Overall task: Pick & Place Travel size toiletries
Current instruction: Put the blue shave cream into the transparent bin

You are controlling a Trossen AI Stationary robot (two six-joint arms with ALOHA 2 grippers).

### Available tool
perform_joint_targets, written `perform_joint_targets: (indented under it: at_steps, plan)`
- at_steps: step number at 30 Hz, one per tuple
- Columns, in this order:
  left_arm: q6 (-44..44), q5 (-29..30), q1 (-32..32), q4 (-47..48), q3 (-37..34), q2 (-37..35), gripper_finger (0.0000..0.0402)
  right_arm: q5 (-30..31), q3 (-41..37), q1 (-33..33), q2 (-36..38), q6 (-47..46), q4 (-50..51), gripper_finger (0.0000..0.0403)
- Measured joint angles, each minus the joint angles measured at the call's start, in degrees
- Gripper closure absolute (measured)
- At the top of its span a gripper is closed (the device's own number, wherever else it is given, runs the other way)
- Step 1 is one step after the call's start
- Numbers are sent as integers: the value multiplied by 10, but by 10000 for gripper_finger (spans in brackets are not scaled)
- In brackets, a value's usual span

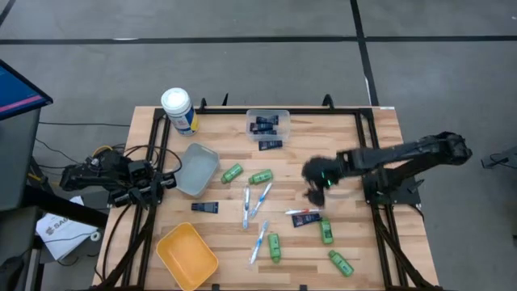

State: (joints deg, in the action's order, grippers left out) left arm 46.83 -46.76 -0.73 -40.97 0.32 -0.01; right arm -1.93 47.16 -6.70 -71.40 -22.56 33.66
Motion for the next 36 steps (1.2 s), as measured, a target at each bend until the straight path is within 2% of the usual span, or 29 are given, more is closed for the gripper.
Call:
perform_joint_targets:
  at_steps: [5,12,21,28,36]
  plan:
    - [0,0,0,0,0,0,309,18,-1,-108,-12,-47,36,122]
    - [0,0,0,0,0,0,309,33,0,-172,-51,-79,68,122]
    - [0,0,0,-1,0,0,309,33,0,-212,-126,-79,37,122]
    - [0,0,0,-1,0,0,309,34,0,-218,-185,-76,21,122]
    - [0,0,0,-2,0,0,309,34,0,-218,-209,-75,-4,137]
